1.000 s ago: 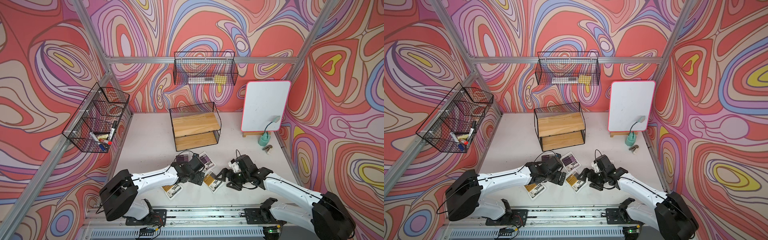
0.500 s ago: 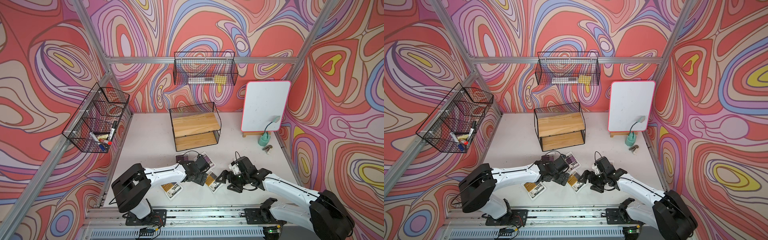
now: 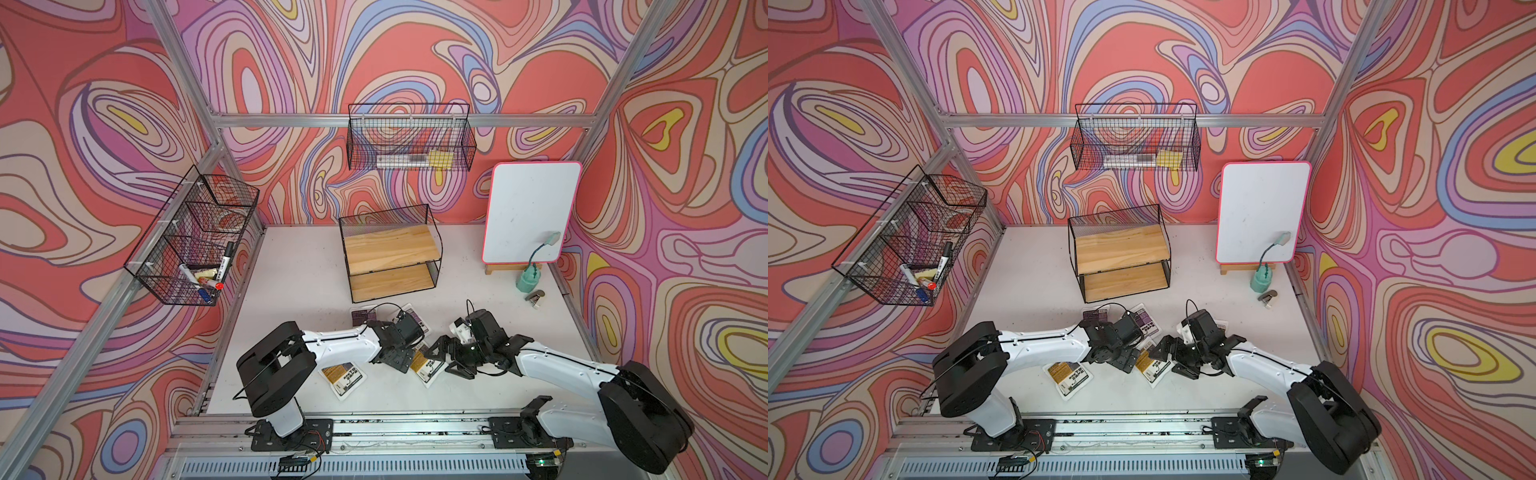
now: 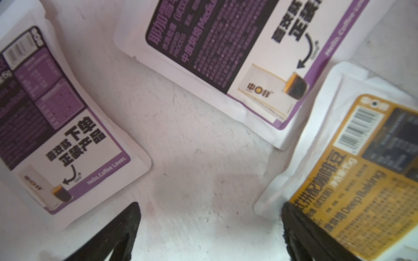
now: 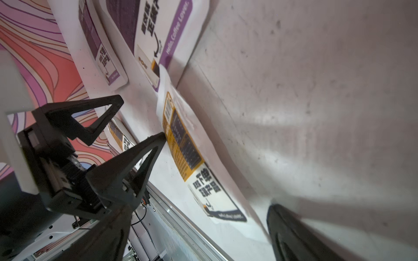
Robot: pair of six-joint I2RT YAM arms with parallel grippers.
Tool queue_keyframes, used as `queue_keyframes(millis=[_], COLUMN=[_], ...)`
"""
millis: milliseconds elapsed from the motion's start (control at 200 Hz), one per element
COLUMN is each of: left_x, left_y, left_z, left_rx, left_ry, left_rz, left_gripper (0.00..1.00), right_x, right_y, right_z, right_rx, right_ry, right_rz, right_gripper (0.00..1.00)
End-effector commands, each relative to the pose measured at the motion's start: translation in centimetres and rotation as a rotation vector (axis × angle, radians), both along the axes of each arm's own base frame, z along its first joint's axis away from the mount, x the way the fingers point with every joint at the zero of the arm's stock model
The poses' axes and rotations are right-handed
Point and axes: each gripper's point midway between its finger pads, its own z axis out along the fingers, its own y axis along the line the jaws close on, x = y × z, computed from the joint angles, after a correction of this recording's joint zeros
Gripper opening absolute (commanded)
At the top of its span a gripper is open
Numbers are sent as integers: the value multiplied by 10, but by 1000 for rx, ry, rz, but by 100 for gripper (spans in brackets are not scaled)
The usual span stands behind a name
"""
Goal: Place the bagged coffee beans on the shelf by color
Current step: Pick up the bagged coffee beans at the center of the board.
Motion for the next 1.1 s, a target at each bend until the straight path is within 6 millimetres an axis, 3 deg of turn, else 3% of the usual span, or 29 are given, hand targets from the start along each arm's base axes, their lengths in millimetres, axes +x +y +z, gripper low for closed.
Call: queue_keyframes(millis=[0, 340, 906, 1092], left_x=[-3, -5, -7, -2], left_y=[6, 5, 5, 12], left_z=[-4, -3, 3, 34], left_rx=[51, 49, 43, 33], left_ry=[7, 7, 10, -40], left_rz=[-17, -26, -17, 27], left_gripper=[99, 99, 99, 99], right_x=[-5, -6, -16, -21], right_y=[-7, -4, -4, -2], right_z=[-21, -19, 5, 21], right_rx=[-56, -31, 5, 22], right_ry=[37, 29, -2, -4], right_rz=[-10, 3, 50, 84], right_gripper=[92, 57, 0, 0])
